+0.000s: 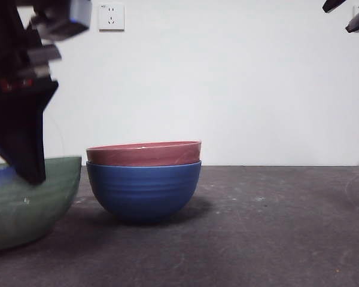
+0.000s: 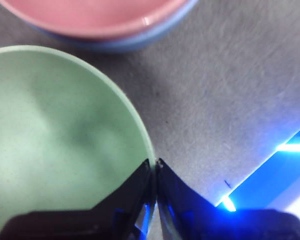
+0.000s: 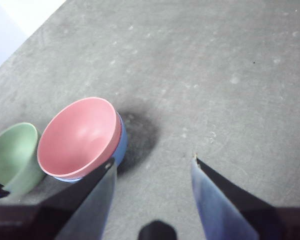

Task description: Pick up the green bowl on the top,put the green bowl on the left,pick up the red bowl in the middle,put the red bowl on the right

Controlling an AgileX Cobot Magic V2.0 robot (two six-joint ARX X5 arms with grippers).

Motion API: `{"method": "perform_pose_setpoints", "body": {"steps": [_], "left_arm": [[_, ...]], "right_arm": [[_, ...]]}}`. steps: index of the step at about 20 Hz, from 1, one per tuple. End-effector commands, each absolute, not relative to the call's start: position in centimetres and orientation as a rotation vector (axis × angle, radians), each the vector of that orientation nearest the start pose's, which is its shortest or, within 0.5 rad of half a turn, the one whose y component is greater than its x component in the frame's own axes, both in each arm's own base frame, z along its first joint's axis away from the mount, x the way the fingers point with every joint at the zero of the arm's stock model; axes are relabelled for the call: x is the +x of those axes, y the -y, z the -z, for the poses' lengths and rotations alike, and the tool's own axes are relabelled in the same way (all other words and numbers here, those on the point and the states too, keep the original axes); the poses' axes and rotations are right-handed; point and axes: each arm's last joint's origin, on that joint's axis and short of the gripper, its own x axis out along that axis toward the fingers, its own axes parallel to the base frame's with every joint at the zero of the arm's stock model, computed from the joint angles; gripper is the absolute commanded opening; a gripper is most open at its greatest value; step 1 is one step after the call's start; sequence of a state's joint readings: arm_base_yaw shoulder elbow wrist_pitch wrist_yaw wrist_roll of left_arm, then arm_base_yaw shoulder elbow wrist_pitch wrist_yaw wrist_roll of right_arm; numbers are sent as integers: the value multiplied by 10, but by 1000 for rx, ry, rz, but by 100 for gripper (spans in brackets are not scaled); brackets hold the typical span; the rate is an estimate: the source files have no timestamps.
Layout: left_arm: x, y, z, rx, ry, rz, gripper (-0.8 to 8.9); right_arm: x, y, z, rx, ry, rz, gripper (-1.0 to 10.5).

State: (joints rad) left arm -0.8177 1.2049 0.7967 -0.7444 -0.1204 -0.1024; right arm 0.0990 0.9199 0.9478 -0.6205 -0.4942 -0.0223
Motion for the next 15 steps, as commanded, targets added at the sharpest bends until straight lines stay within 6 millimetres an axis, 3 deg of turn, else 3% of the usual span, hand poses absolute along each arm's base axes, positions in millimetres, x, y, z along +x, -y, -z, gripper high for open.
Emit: {"method": "perform_pose_setpoints", "body": {"steps": [1, 3, 6, 9, 12, 15], "left_arm": [[150, 155, -213, 449, -1092, 551, -3], [149, 155, -212, 446, -1094, 559, 14], [149, 156, -213, 422, -1113, 595, 272], [146, 153, -222, 390, -1096, 572, 284], [142, 147, -256, 337, -968, 579, 284], [136, 129, -303, 280, -821, 528, 284]], "right_arm": [[180, -32, -328, 101, -583, -581, 249], [181, -32, -328, 101, -585, -581, 250], [182, -33, -328, 100, -575, -591, 257], [187, -43, -331, 80, -545, -640, 269], [195, -63, -337, 47, -551, -703, 302], [210, -95, -347, -21, -594, -792, 302]]}}
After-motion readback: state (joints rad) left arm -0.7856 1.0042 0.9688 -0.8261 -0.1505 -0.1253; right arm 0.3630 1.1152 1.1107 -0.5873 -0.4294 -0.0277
